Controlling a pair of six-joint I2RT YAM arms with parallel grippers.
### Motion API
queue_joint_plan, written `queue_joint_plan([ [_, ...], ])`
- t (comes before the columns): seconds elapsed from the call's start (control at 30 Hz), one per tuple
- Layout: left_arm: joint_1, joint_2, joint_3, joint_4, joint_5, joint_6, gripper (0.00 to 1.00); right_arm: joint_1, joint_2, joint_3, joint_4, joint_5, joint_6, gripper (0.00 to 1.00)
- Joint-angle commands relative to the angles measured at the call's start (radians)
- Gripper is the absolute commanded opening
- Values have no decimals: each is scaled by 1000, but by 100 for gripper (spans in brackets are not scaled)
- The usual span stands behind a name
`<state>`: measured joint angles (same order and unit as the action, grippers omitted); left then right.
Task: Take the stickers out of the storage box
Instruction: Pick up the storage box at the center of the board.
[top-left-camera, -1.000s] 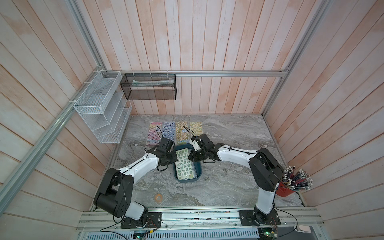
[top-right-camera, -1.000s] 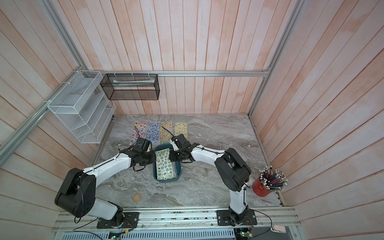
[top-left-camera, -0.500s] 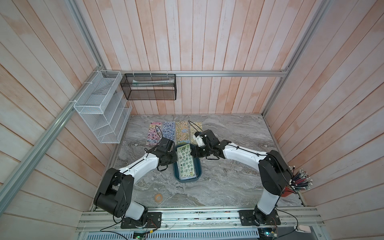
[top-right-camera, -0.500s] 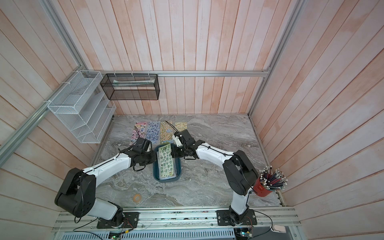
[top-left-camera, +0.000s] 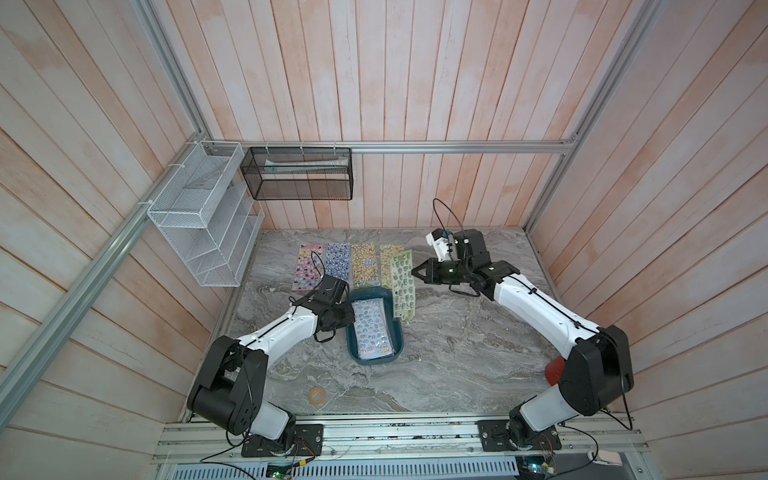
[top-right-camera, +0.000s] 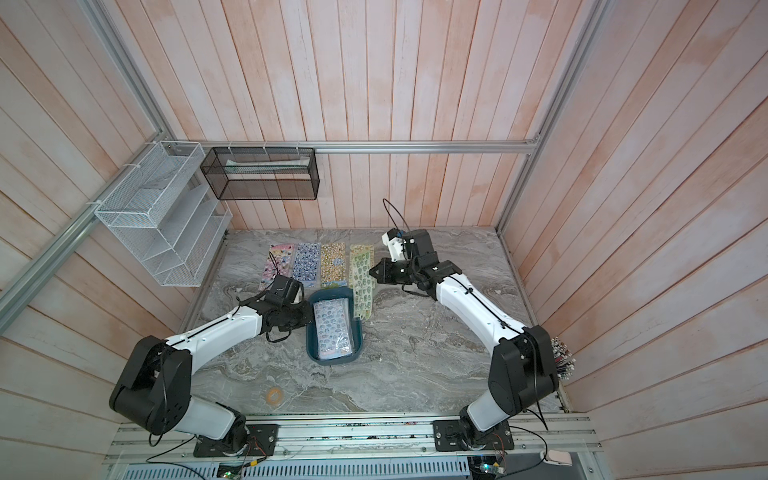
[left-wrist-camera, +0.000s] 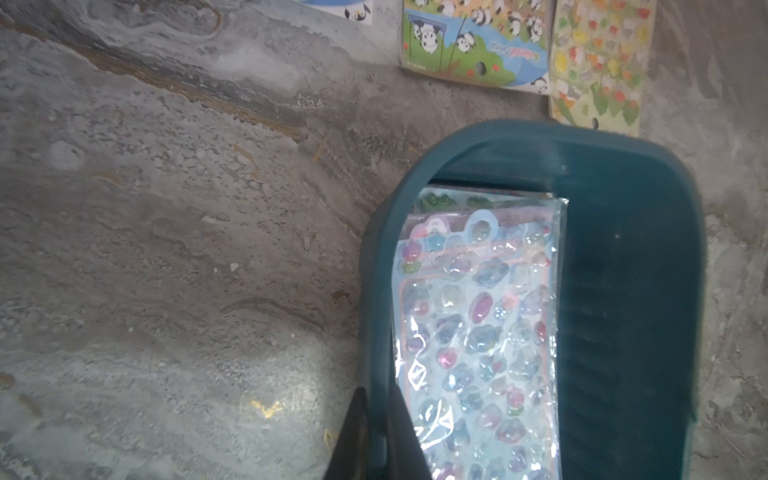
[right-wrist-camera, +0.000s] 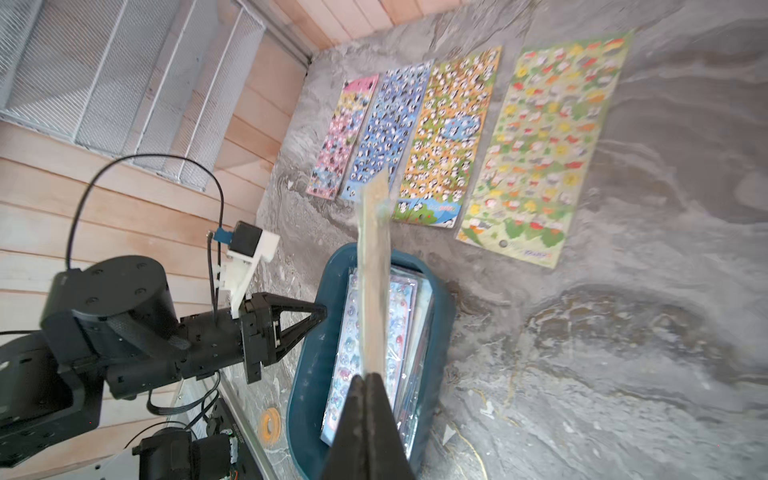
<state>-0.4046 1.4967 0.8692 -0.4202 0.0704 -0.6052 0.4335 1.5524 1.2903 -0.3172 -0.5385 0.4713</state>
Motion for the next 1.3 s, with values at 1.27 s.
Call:
queue_joint_plan([
  [1.27, 7, -16, -9, 17, -53, 12, 6, -359, 1074, 1049, -329, -152, -216, 0],
])
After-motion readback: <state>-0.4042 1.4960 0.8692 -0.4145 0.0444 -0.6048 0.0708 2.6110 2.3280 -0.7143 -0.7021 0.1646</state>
